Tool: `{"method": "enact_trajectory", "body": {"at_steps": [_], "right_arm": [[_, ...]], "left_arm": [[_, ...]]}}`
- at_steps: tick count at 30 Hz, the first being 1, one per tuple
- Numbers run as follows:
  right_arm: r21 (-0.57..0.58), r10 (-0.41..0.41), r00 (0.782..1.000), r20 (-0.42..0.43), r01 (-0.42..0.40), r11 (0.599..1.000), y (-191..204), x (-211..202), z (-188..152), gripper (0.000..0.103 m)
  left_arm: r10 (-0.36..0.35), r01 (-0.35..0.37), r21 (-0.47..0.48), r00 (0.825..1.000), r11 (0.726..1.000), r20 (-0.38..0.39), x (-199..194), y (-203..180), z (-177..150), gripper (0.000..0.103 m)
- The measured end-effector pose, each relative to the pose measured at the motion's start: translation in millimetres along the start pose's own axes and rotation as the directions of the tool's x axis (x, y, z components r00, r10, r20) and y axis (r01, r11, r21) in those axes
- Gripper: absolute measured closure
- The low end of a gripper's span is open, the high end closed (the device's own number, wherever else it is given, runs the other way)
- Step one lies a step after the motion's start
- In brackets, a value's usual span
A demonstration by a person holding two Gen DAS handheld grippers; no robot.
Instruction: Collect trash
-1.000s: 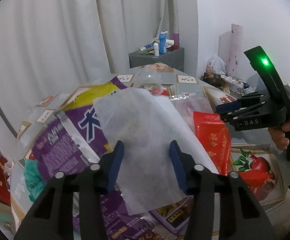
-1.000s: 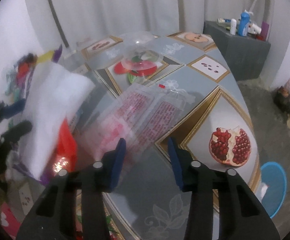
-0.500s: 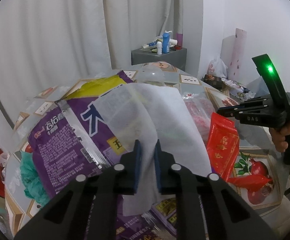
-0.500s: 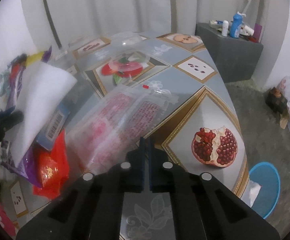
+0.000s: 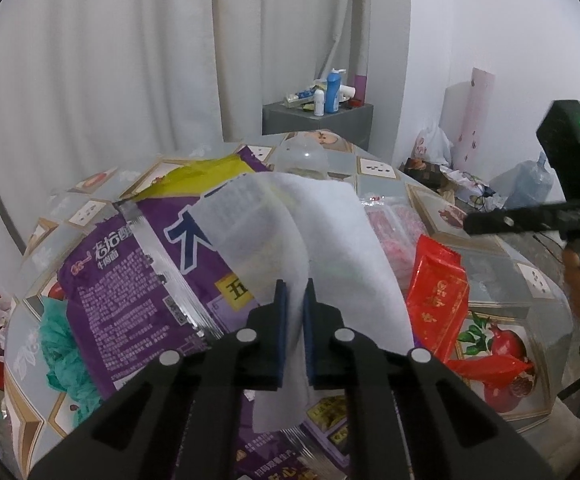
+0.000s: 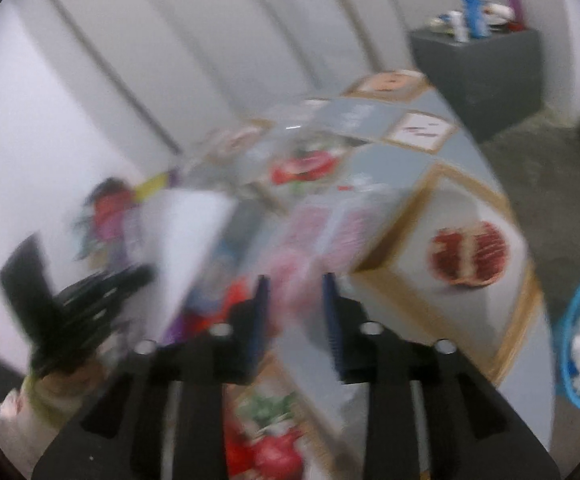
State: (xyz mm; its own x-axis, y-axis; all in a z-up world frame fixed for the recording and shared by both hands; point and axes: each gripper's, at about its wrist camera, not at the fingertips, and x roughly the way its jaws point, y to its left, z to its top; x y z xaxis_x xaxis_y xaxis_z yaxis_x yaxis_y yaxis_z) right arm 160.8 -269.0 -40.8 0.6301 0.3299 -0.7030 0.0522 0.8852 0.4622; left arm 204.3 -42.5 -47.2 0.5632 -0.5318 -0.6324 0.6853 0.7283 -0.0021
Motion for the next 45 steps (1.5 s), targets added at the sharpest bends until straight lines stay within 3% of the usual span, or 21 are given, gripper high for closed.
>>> {"method": "enact_trajectory", "body": {"at_steps": [2,8,15,19,28,35,45], "right_arm": [[-0.020,0.024,1.000,-0.015,-0.024,1.000,7,3,-4,0.066],[-0.017,-0.016,0.997,-0.071,0.014,1.000,6,26,-13,0.068],[0.006,0.009,0.995,-0.095,-0.009,1.000,2,35,-19,0.091],[-0.010,0.010,0.996,-0.086,-0.011,1.000,4,31,-21,0.098],[-0.040,0.002,1.000,-0.029,-0.004,0.999,8,15,-19,0.103],[-0.020,-0.001,0.999,0.052,0.002,1.000,5,-21,-25,0.103],[0.057,-0.034,0.974,0.225,0.022,0.998,-25,-100,-33,0.103]], "left_arm": [[-0.002,0.002,-0.001,1.000,1.000,0.007,-3,1,1,0.098],[-0.014,0.014,-0.006,0.999,1.000,0.029,-11,0,4,0.099],[-0.021,0.021,0.008,0.998,1.000,0.054,-19,-3,9,0.100],[-0.015,0.014,0.016,0.998,1.000,0.059,-21,-5,10,0.100],[-0.018,0.017,0.017,0.996,1.000,0.092,-36,-11,15,0.100],[-0.044,0.043,0.014,0.990,0.999,0.136,-64,-18,27,0.101],[-0.059,0.043,0.092,0.981,0.995,0.183,-99,-59,52,0.101]]}}
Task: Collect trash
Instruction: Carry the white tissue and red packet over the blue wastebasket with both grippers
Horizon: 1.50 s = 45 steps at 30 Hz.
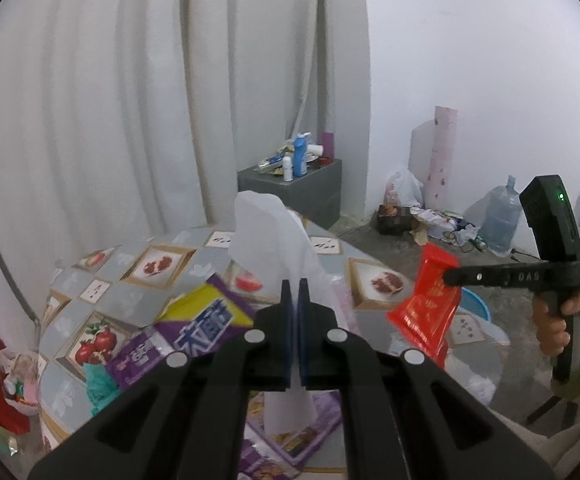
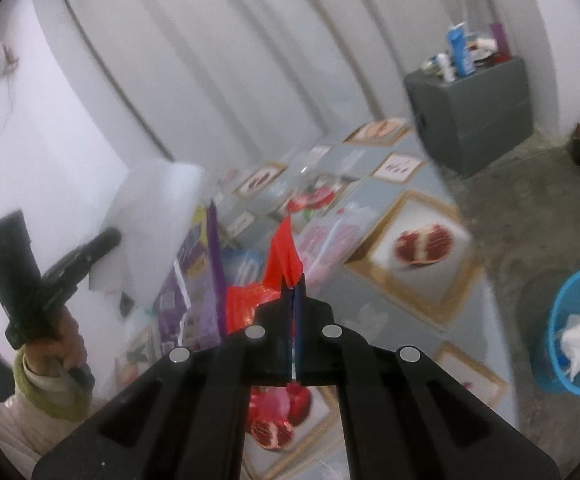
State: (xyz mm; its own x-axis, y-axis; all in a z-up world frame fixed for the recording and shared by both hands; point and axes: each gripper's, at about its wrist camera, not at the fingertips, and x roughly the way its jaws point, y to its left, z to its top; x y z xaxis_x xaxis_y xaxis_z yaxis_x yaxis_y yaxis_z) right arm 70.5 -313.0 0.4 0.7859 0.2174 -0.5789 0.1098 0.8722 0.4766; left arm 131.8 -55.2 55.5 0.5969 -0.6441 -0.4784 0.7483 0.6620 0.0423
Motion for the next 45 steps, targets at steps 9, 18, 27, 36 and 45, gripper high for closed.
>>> {"method": "enact_trajectory", "body": {"at_steps": [9,18,27,36,45], "right_arm": [[0.120,-0.116,0.978,0.174,0.096,0.988,-57,-85,-10,0.103],[0.287,-0.395,0.886,0.243,0.324,0.902,-129,-155,-32,0.103],[0.511,-0.609,0.782,0.135,0.472,0.719,-235,-156,-58,0.103],[0.591,-0.657,0.753,-0.035,0.545,0.594,-337,-120,-71,0.102],[0.651,-0.636,0.754,-0.165,0.568,0.504,-401,-85,-84,0.050]], "left_arm": [[-0.129,0.130,0.038,0.992,0.991,-0.014,9,-55,30,0.101],[-0.363,0.375,0.128,0.925,0.918,-0.112,79,-166,72,0.101],[-0.458,0.556,0.158,0.790,0.816,-0.408,212,-308,84,0.101],[-0.377,0.590,0.181,0.691,0.787,-0.616,354,-421,48,0.101],[-0.285,0.533,0.189,0.681,0.825,-0.674,433,-457,19,0.041]]}}
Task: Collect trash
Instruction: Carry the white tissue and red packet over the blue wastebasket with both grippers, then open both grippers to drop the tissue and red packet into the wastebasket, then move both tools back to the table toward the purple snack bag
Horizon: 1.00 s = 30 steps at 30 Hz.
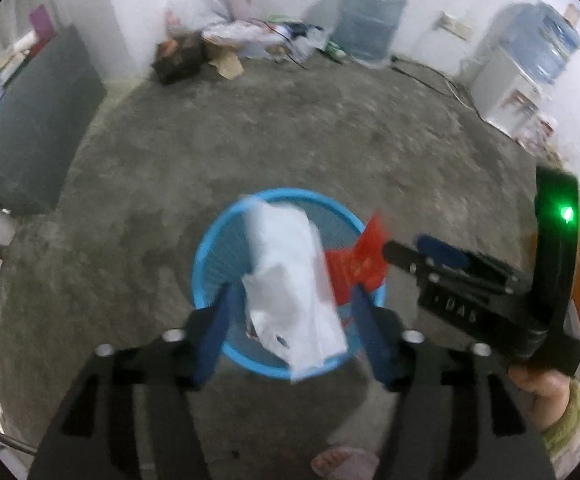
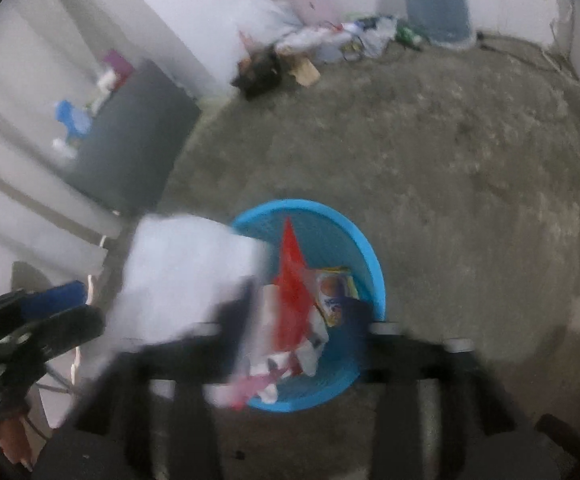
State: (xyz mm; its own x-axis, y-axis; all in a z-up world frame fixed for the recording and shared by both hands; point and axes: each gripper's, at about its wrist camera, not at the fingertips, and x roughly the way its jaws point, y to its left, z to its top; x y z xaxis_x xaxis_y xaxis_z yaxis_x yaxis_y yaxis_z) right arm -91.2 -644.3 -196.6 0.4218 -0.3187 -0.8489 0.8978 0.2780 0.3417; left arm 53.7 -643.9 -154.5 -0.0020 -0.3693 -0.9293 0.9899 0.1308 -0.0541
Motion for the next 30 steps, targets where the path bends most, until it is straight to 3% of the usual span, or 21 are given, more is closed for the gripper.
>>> {"method": "enact_trajectory", "body": {"at_steps": [7,12,15,18,23,26,30], "right_arm": [[-0.003,0.029,0.999,0.039,-0.029,1.000,-3,-25,-12,0.046],[-0.007,0.084,0.994,0.075,-0.084,0.996,-2,-57,-18,0.046],[-0.036,0.135,0.986,0.100,-0.132,0.991,3,-84,-26,0.042],[-0.095,0.187,0.976,0.114,-0.177,0.980,14,-110,-37,0.035],[-0.206,0.262,0.963,0.068,-0.244,0.948,37,-139,-56,0.034],[-0.285,0.302,0.953,0.023,-0.284,0.915,59,-152,-68,0.034],[-0.373,0.369,0.929,-0.021,-0.349,0.860,93,-169,-83,0.034]], "left_arm": [[-0.007,0.009,-0.017,0.997,1.000,0.073,-32,6,-7,0.036],[0.005,-0.008,0.019,0.988,1.000,0.153,-85,4,-16,0.034],[0.018,-0.026,0.038,0.976,0.999,0.217,-129,3,-37,0.028],[0.061,-0.072,0.032,0.962,0.997,0.266,-175,5,-74,0.025],[0.123,-0.121,-0.027,0.928,0.992,0.352,-236,13,-146,0.021],[0.188,-0.147,-0.131,0.893,0.981,0.409,-270,29,-201,0.020],[0.328,-0.196,-0.332,0.852,0.923,0.408,-305,60,-286,0.020]]}}
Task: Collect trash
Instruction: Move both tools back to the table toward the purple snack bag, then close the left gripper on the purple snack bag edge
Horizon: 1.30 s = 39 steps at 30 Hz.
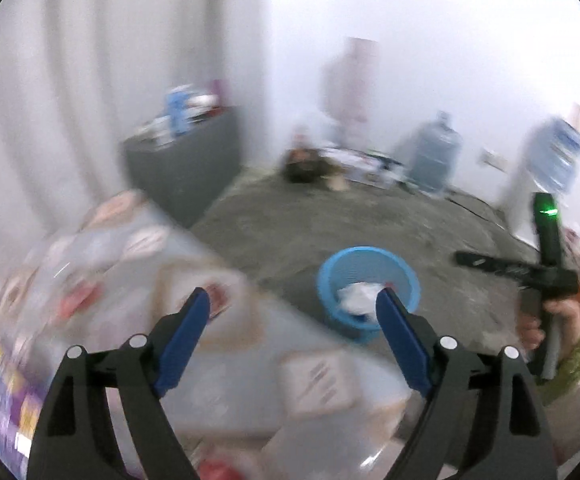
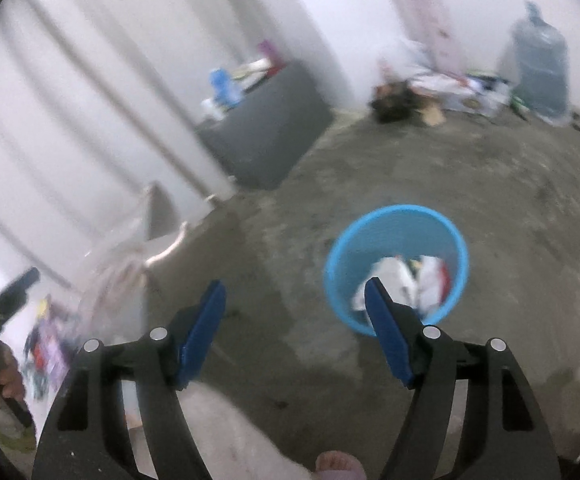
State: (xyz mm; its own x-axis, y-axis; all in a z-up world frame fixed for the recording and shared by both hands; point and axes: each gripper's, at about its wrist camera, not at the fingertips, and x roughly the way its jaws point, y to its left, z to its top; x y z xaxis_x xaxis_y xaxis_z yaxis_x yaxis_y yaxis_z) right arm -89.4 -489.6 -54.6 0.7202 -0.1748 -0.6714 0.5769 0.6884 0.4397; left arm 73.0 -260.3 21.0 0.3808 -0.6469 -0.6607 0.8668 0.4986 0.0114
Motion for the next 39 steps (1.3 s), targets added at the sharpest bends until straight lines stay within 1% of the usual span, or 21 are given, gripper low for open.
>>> {"method": "enact_trajectory", "body": {"at_steps": [2,3,6,8,9,12,16,18,21,23,24,26,27,29,30,32,34,36,39], "right_arm": [[-0.032,0.036,0.999,-0.015,-0.037,0.999,15,3,-1,0.034],[-0.059,0.056,0.998,-0.030,-0.058,0.997,28,6,-2,0.034],[-0.135,0.095,0.994,-0.062,-0.103,0.985,62,15,-5,0.034],[-0.172,0.130,0.988,-0.084,-0.142,0.975,83,20,-10,0.034],[-0.183,0.144,0.985,-0.093,-0.159,0.970,90,22,-11,0.034],[-0.234,0.185,0.973,-0.139,-0.214,0.948,125,34,-20,0.034],[-0.295,0.194,0.963,-0.189,-0.244,0.924,163,40,-33,0.034],[-0.325,0.197,0.958,-0.209,-0.258,0.910,178,40,-40,0.034],[-0.356,0.191,0.955,-0.226,-0.263,0.897,195,41,-44,0.034],[-0.367,0.185,0.955,-0.232,-0.262,0.893,199,41,-44,0.034],[-0.371,0.178,0.955,-0.237,-0.259,0.892,202,43,-45,0.034],[-0.374,0.172,0.954,-0.246,-0.257,0.891,207,47,-46,0.034],[-0.375,0.169,0.953,-0.249,-0.256,0.891,209,49,-47,0.034],[-0.379,0.159,0.952,-0.262,-0.253,0.890,215,55,-49,0.034],[-0.382,0.154,0.951,-0.269,-0.253,0.889,218,58,-51,0.034],[-0.387,0.152,0.948,-0.279,-0.256,0.886,225,62,-53,0.034],[-0.393,0.152,0.946,-0.286,-0.261,0.882,234,66,-55,0.034],[-0.402,0.156,0.944,-0.291,-0.269,0.875,242,70,-56,0.034],[-0.413,0.159,0.943,-0.293,-0.275,0.868,252,73,-56,0.034]], "left_arm": [[0.069,-0.069,-0.052,0.998,0.996,0.011,-21,24,-21,0.020],[0.115,-0.113,-0.089,0.993,0.990,0.017,-39,40,-38,0.020],[0.201,-0.195,-0.156,0.979,0.968,0.027,-75,71,-74,0.020],[0.251,-0.239,-0.206,0.967,0.949,0.035,-98,90,-99,0.020],[0.267,-0.253,-0.227,0.963,0.941,0.035,-105,97,-107,0.020],[0.307,-0.276,-0.336,0.951,0.900,0.042,-127,127,-142,0.020],[0.306,-0.245,-0.469,0.950,0.848,0.057,-147,161,-176,0.020],[0.285,-0.204,-0.523,0.955,0.827,0.078,-153,178,-188,0.020],[0.262,-0.159,-0.573,0.960,0.804,0.101,-149,196,-196,0.021],[0.243,-0.127,-0.608,0.964,0.783,0.111,-145,208,-203,0.025],[0.226,-0.106,-0.631,0.967,0.768,0.113,-141,217,-208,0.025],[0.201,-0.078,-0.654,0.973,0.752,0.114,-138,224,-213,0.036],[0.178,-0.057,-0.671,0.977,0.739,0.113,-133,229,-217,0.038],[0.149,-0.026,-0.688,0.981,0.725,0.121,-126,233,-219,0.044],[0.135,-0.008,-0.697,0.983,0.717,0.128,-124,235,-221,0.045],[0.130,0.000,-0.711,0.983,0.703,0.129,-120,238,-224,0.045],[0.129,0.006,-0.731,0.983,0.682,0.129,-115,243,-228,0.046],[0.128,0.001,-0.749,0.985,0.662,0.115,-109,248,-230,0.049],[0.130,-0.013,-0.767,0.987,0.641,0.092,-99,254,-233,0.055]]}}
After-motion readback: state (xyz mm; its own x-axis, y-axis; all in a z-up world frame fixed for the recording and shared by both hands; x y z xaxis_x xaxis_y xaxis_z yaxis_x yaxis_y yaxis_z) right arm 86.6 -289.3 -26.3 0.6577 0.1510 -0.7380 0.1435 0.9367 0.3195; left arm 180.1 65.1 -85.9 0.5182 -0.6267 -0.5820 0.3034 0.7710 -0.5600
